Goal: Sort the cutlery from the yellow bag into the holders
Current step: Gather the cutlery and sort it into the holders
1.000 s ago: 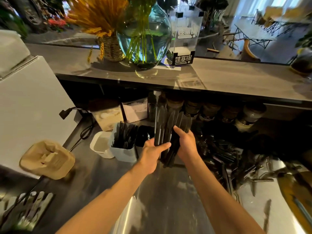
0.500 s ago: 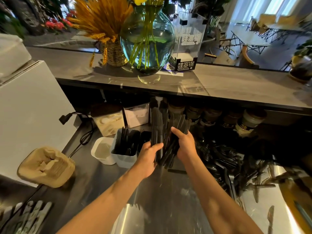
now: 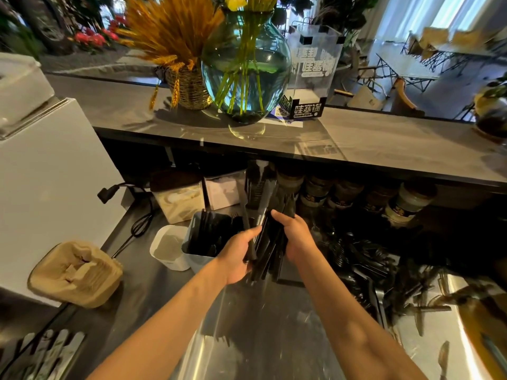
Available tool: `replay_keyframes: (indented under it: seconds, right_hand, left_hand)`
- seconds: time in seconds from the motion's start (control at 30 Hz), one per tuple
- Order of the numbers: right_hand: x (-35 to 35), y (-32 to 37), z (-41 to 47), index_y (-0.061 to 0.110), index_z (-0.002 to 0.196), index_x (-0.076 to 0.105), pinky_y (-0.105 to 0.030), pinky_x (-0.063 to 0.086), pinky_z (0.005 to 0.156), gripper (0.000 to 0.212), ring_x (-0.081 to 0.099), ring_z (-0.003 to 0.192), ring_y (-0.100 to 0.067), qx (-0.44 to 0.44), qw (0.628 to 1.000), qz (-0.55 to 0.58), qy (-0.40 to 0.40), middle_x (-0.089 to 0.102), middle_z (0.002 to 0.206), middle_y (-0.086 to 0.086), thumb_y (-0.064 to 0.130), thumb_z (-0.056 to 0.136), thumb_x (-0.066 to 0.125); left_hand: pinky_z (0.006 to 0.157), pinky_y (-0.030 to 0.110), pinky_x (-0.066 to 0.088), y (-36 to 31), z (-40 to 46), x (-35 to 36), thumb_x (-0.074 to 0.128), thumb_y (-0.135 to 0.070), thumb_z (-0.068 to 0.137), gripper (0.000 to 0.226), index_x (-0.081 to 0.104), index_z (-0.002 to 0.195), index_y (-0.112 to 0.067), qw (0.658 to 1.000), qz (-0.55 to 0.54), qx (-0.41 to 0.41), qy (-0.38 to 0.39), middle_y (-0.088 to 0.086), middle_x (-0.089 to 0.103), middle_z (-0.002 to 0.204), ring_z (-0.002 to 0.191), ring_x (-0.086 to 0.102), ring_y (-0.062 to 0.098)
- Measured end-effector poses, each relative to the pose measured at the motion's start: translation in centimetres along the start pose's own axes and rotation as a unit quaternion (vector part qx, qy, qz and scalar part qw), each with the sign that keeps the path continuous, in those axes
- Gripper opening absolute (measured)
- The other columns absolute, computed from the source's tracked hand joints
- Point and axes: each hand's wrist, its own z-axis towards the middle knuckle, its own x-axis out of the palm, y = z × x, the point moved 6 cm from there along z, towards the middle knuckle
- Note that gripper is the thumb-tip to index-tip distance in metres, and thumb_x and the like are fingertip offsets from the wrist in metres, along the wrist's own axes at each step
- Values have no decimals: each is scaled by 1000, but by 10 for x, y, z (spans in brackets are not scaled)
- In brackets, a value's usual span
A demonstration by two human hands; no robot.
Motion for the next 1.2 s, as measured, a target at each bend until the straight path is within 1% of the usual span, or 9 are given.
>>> replay_keyframes:
  seconds: [0.27, 0.37, 0.5, 0.6, 0.7, 0.8, 0.87, 1.0, 1.2]
  right_hand:
    - [15, 0, 7, -3, 117, 65, -32, 59, 66, 41, 72, 81, -23, 26, 999, 3, 47, 71, 99, -18, 32, 95, 66]
    - [18, 0, 9, -1, 104, 66, -29, 59, 61, 22, 70, 75, -21, 24, 998, -11, 49, 70, 88, -16, 17, 92, 70]
    - [15, -8, 19, 2, 90, 64, -27, 56, 52, 3, 62, 56, -16, 54, 996, 71, -2, 64, 71, -9, 0, 90, 66]
    - [10, 1, 29, 3, 96, 57, -23, 47, 48, 4, 51, 53, -14, 5, 981, 194, -23, 56, 67, -6, 1, 92, 57]
    - [0, 26, 29, 10, 100, 52, -22, 41, 45, 13, 48, 49, -11, -101, 943, 303, -96, 53, 66, -3, -1, 93, 53]
    - [4, 44, 16, 12, 100, 50, -25, 43, 47, 16, 49, 49, -13, -172, 939, 255, -151, 53, 67, -3, 0, 92, 58]
    - [14, 44, 8, 14, 102, 51, -28, 46, 51, 20, 52, 51, -14, -187, 947, 213, -150, 55, 65, -1, 0, 90, 61]
    - [31, 35, 7, 9, 108, 53, -35, 53, 59, 22, 57, 52, -17, -165, 960, 196, -116, 57, 64, 0, 3, 90, 64]
    - [44, 27, -1, 9, 91, 57, -31, 45, 54, 7, 51, 52, -15, -133, 967, 196, -93, 54, 62, -1, 3, 89, 62]
  left_hand:
    - [63, 46, 59, -8, -11, 15, 43, -25, 106, 18, 49, 121, -18, 981, 174, -34, 80, 14, 61, 109, 88, 65, 32]
    - [66, 46, 59, -12, -10, 13, 45, -26, 106, 28, 46, 130, -12, 968, 220, -56, 103, 18, 60, 112, 92, 65, 33]
    - [93, 55, 55, -14, -5, 9, 55, -39, 100, 33, 56, 124, -17, 955, 266, -49, 118, 18, 65, 118, 106, 66, 34]
    - [81, 51, 58, -14, 3, 4, 48, -53, 99, 48, 61, 124, -15, 979, 171, -21, 106, 19, 69, 113, 100, 68, 37]
    - [82, 51, 57, -13, 9, 1, 42, -48, 102, 52, 59, 124, -4, 999, -30, 12, 17, 24, 67, 118, 102, 68, 42]
    - [87, 50, 58, -16, 8, 9, 47, -42, 102, 48, 65, 110, 2, 976, -204, 25, -78, 24, 72, 104, 96, 71, 39]
    - [87, 47, 58, -21, 10, 16, 49, -40, 101, 44, 69, 99, 0, 963, -238, 27, -123, 22, 74, 95, 92, 71, 37]
    - [68, 37, 54, -27, 9, 17, 50, -31, 99, 33, 70, 91, -6, 939, -271, 38, -207, 17, 72, 87, 83, 69, 34]
    - [71, 36, 55, -26, 6, 0, 50, -25, 98, 26, 69, 88, -10, 935, -242, 90, -243, 15, 73, 86, 83, 69, 30]
